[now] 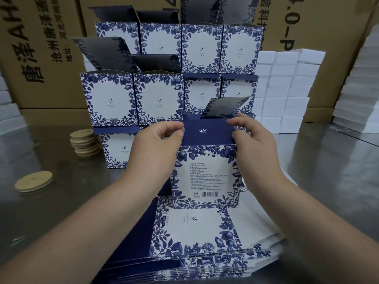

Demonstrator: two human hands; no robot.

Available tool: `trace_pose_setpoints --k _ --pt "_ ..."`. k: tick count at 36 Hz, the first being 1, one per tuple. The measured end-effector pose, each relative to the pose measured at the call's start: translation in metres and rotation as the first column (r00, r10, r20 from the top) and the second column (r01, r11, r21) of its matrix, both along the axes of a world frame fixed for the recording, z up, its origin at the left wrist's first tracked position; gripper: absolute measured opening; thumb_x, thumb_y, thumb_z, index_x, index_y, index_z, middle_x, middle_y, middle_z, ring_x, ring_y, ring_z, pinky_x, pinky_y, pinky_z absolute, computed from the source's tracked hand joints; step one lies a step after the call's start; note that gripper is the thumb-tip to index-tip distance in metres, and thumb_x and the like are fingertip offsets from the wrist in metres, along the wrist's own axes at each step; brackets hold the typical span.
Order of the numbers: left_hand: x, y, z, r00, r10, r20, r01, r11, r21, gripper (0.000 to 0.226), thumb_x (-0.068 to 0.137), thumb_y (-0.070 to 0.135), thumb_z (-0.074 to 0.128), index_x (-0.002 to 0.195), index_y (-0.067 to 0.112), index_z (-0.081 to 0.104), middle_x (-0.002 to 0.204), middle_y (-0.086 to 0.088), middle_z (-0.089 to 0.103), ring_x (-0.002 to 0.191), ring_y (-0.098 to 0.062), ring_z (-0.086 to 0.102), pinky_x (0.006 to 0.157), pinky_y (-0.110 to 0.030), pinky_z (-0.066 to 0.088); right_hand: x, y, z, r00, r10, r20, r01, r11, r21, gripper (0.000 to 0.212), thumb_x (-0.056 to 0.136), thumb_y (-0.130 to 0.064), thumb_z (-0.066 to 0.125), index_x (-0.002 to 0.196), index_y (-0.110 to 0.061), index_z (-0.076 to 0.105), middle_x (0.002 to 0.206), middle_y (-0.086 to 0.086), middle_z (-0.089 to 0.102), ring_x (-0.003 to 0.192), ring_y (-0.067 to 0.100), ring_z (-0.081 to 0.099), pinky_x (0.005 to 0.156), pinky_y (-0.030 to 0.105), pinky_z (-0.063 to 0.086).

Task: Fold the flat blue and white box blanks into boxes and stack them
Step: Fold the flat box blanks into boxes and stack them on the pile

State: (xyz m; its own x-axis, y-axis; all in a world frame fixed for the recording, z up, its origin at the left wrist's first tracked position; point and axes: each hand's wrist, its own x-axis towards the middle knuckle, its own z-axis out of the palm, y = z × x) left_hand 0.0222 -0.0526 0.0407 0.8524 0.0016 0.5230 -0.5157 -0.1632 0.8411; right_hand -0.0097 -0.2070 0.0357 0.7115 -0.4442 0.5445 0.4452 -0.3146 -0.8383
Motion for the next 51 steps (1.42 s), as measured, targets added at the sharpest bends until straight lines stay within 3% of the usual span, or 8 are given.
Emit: trace_pose_setpoints --k 4,7,10,19,28,35,45,51 --pt "-0.009 0.005 0.0 0.984 0.037 0.174 -0.091 0.947 0.308 0.027 0.095 0.032 0.049 0.076 0.033 0.068 0.064 0.024 0.063 0.076 0.006 0.057 0.072 -0.013 0.038 -0.006 -0.003 0.004 0.993 -0.097 0.065 0.113 0.933 -0.342 0.034 0.081 -0.013 0.037 0.083 -0.028 0.067 0.12 -0.016 0.051 0.127 0.006 0.039 0.11 0.025 0.026" --pt "-0.012 0.008 0.001 0.954 0.011 0.299 -0.151 0.881 0.449 0.043 0.092 0.047 0.042 0.088 0.017 0.073 0.101 0.012 0.069 0.125 -0.01 0.046 0.11 -0.03 0.015 -0.008 -0.006 0.009 0.984 -0.134 0.115 0.175 0.809 -0.561 0.047 0.076 -0.012 0.032 0.102 -0.01 0.071 0.114 -0.002 0.065 0.129 0.013 0.041 0.113 0.024 0.015" --pt "-0.012 0.01 0.002 0.926 -0.026 0.377 -0.185 0.838 0.513 0.044 0.084 0.049 0.039 0.091 0.023 0.074 0.113 0.007 0.067 0.129 -0.014 0.042 0.111 -0.033 0.012 -0.009 -0.008 0.012 0.994 -0.084 0.066 0.107 0.776 -0.621 0.047 0.077 -0.013 0.031 0.104 -0.01 0.07 0.102 -0.004 0.067 0.116 0.01 0.052 0.107 0.007 0.003" --pt "-0.004 0.007 -0.01 0.872 -0.168 0.46 -0.02 0.926 0.377 0.03 0.081 0.023 0.059 0.109 0.014 0.065 0.103 0.014 0.059 0.109 -0.003 0.056 0.102 -0.027 0.039 -0.013 -0.007 0.005 0.992 0.074 0.103 0.024 0.692 -0.722 0.039 0.073 -0.036 0.067 0.102 -0.011 0.074 0.107 0.003 0.071 0.103 0.013 0.063 0.105 0.037 0.035" --pt "-0.004 0.007 -0.012 0.867 -0.188 0.462 0.018 0.938 0.348 0.032 0.078 0.022 0.063 0.11 0.024 0.059 0.101 0.019 0.06 0.107 0.0 0.055 0.101 -0.022 0.041 -0.013 -0.007 0.007 0.982 0.161 0.097 -0.058 0.752 -0.656 0.033 0.075 -0.032 0.066 0.107 -0.03 0.063 0.109 -0.004 0.069 0.111 0.01 0.058 0.108 0.04 0.036" --pt "-0.005 0.003 -0.013 0.869 -0.157 0.469 0.031 0.963 0.266 0.029 0.076 0.02 0.064 0.105 0.025 0.062 0.092 0.028 0.058 0.101 0.003 0.055 0.097 -0.033 0.044 -0.011 -0.004 0.004 0.981 0.14 0.13 -0.028 0.78 -0.625 0.028 0.073 -0.029 0.067 0.098 -0.017 0.073 0.099 -0.011 0.067 0.104 0.005 0.058 0.108 0.044 0.035" --pt "0.001 0.012 -0.008 0.887 -0.262 0.381 0.138 0.936 0.323 0.031 0.079 0.011 0.068 0.107 0.021 0.061 0.096 0.025 0.06 0.105 0.004 0.055 0.1 -0.013 0.038 -0.008 -0.019 0.016 0.952 0.297 -0.071 -0.276 0.739 -0.614 0.021 0.08 -0.013 0.072 0.087 -0.033 0.071 0.099 -0.046 0.051 0.095 -0.02 0.055 0.109 0.017 0.026" --pt "0.004 0.02 -0.006 0.897 -0.317 0.309 0.254 0.94 0.229 0.038 0.078 -0.008 0.065 0.104 0.02 0.063 0.096 0.016 0.064 0.105 0.005 0.058 0.097 -0.015 0.043 -0.012 -0.035 0.027 0.884 0.438 -0.163 -0.46 0.757 -0.464 0.017 0.064 -0.024 0.073 0.06 -0.041 0.072 0.079 -0.029 0.068 0.097 -0.008 0.062 0.089 0.008 0.044"
